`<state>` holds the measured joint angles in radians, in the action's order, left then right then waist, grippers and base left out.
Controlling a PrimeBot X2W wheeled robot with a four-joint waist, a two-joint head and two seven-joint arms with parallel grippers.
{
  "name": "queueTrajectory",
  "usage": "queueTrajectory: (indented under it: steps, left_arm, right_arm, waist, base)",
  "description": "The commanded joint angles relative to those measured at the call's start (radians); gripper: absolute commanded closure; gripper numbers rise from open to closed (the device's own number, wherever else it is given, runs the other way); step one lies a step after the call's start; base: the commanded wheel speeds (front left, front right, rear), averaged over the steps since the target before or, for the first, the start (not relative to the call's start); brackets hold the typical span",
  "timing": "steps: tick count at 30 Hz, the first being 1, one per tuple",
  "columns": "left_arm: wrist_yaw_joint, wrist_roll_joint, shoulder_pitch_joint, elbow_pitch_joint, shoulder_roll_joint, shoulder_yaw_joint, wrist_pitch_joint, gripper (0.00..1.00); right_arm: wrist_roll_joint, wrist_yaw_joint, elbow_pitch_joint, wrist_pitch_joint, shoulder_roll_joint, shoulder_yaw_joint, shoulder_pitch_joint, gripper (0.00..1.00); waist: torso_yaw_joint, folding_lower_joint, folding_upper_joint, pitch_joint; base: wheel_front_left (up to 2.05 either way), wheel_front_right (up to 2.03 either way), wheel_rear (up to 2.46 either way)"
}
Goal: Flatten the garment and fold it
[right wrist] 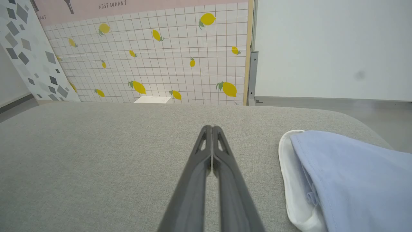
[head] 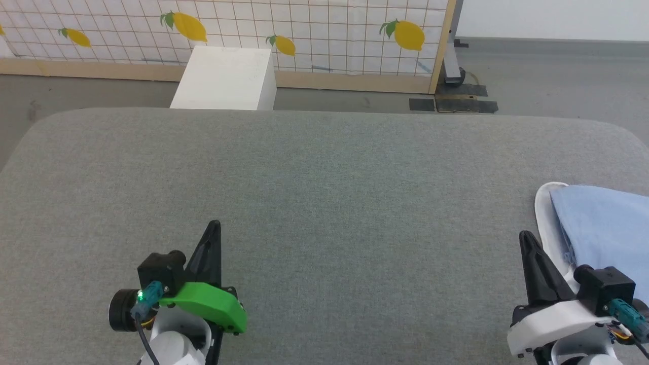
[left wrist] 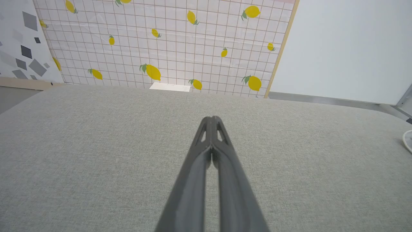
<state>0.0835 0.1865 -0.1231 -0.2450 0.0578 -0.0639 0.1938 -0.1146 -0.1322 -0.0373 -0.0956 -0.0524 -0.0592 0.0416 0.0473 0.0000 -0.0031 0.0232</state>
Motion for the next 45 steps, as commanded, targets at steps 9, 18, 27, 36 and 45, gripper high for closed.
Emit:
queueTrajectory:
  steps: [9,18,27,36,45]
  left_arm:
    - [-0.013,-0.033,0.025,0.031,-0.003,0.010,-0.022,1.00]
    - [-0.022,-0.051,0.037,0.056,-0.003,0.016,-0.043,1.00]
    - [-0.029,-0.067,0.047,0.078,-0.004,0.022,-0.060,1.00]
    - [-0.037,-0.083,0.057,0.101,-0.004,0.028,-0.079,1.00]
    - [-0.044,-0.100,0.068,0.124,-0.005,0.033,-0.097,1.00]
  right_arm:
    - [0.019,0.001,0.009,0.013,0.001,0.009,-0.013,1.00]
    - [0.030,0.001,0.012,0.023,0.001,0.015,-0.016,1.00]
    - [0.040,0.001,0.015,0.032,0.001,0.020,-0.019,1.00]
    - [0.050,0.001,0.018,0.040,0.001,0.025,-0.022,1.00]
    - [0.061,0.001,0.021,0.049,0.001,0.031,-0.025,1.00]
  waist:
    - [-0.005,0.0000,0.0010,-0.002]
    - [-0.010,0.0000,0.0012,-0.005]
    - [-0.014,0.0000,0.0014,-0.007]
    - [-0.019,0.0000,0.0017,-0.009]
    - [-0.023,0.0000,0.0019,-0.011]
  base:
    - [0.00,0.00,0.00]
    - [0.00,0.00,0.00]
    - [0.00,0.00,0.00]
    - [0.00,0.00,0.00]
    - [0.00,0.00,0.00]
